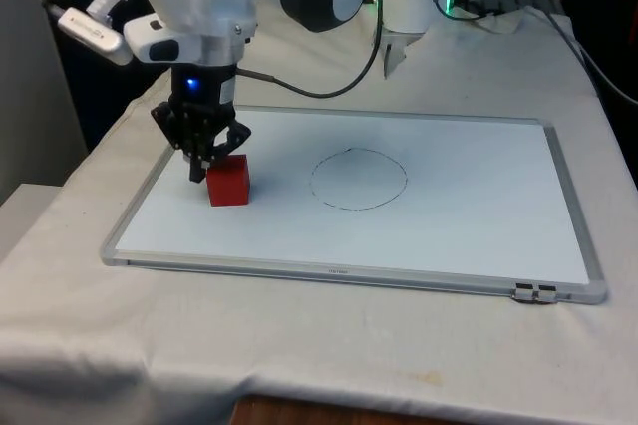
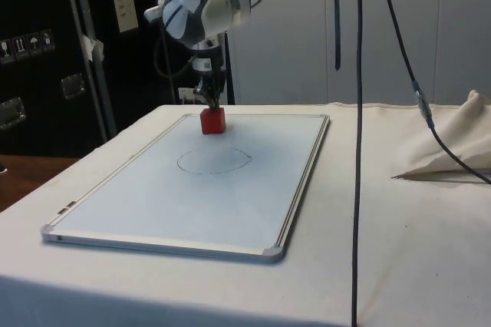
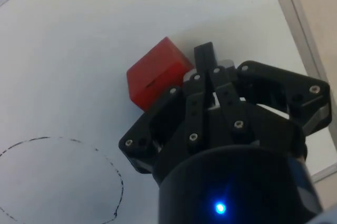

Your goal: Push the cube into the marked area.

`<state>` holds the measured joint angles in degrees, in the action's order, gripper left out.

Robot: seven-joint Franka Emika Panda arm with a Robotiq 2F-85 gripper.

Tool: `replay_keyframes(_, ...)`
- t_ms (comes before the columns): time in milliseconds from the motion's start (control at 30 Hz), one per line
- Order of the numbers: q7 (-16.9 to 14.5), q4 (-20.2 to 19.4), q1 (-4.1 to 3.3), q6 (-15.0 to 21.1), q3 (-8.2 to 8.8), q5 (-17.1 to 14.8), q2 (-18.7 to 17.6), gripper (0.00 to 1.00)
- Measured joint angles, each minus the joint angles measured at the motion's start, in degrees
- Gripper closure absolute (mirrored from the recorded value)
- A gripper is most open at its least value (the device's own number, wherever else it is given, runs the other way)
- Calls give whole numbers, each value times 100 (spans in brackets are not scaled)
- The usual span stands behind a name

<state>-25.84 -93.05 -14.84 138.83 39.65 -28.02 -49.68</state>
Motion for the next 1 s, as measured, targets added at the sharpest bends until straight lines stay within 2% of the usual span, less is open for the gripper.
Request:
replay_keyframes(300, -229, 74, -6, -155, -46, -126, 6, 100)
replay_keyframes(600, -401, 109, -17, -160, -109, -195, 6, 100)
replay_keyframes(1000, -625, 126, -120, -166, -178, -195, 23, 100)
